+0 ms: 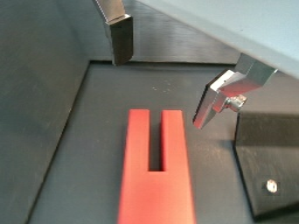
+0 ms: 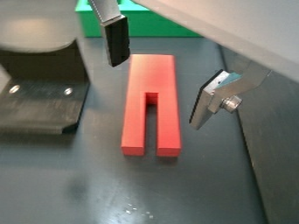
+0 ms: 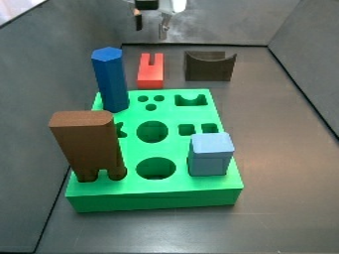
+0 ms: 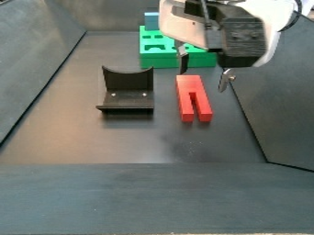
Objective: Pick up the double-square object. Move up. Rotate the double-square object. Place the double-square object on the fixture. Regrasp the double-square object. Move to above the board. Insert the double-square object.
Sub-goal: Rotate the double-square object.
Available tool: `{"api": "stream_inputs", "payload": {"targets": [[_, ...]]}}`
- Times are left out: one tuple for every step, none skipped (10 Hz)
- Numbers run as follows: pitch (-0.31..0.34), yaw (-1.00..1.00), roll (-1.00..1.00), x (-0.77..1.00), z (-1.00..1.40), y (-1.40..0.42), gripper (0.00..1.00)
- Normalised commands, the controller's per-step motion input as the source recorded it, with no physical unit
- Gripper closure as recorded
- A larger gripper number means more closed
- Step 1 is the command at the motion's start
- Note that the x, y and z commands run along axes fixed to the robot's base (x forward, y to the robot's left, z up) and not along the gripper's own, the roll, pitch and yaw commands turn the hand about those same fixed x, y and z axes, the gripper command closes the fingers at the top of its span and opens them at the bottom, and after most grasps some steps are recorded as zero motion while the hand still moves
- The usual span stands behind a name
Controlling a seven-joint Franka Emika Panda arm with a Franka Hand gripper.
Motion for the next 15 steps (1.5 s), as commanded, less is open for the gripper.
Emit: {"api": "stream_inputs", "payload": {"targets": [[-0.021, 1.0, 0.01, 0.04, -0.03, 0.0, 0.0], [-0.023, 1.0, 0.01, 0.04, -0.03, 0.0, 0.0], [-0.027, 1.0, 0.01, 0.04, -0.03, 0.0, 0.0], [-0.029, 1.0, 0.01, 0.04, -0.03, 0.0, 0.0], [-0.034, 1.0, 0.01, 0.03, -0.03, 0.0, 0.0], [-0.04, 1.0, 0.01, 0.03, -0.03, 0.0, 0.0], [-0.048, 1.0, 0.01, 0.03, -0.03, 0.0, 0.0], [-0.059, 0.9, 0.02, 0.03, -0.03, 0.0, 0.0], [-0.058, 0.64, 0.02, 0.03, -0.03, 0.0, 0.0], [-0.058, 0.43, 0.02, 0.03, -0.03, 0.0, 0.0], [-0.057, 0.24, 0.01, 0.03, -0.03, 0.0, 0.0], [0.0, 0.0, 0.0, 0.0, -1.0, 0.0, 0.0], [-0.016, -0.04, 0.0, 0.01, -1.0, 0.0, 0.0], [-0.022, -0.04, -0.01, 0.02, -1.0, 0.0, 0.0], [-0.033, -0.02, -0.03, 0.02, -1.0, 0.0, 0.0]]}}
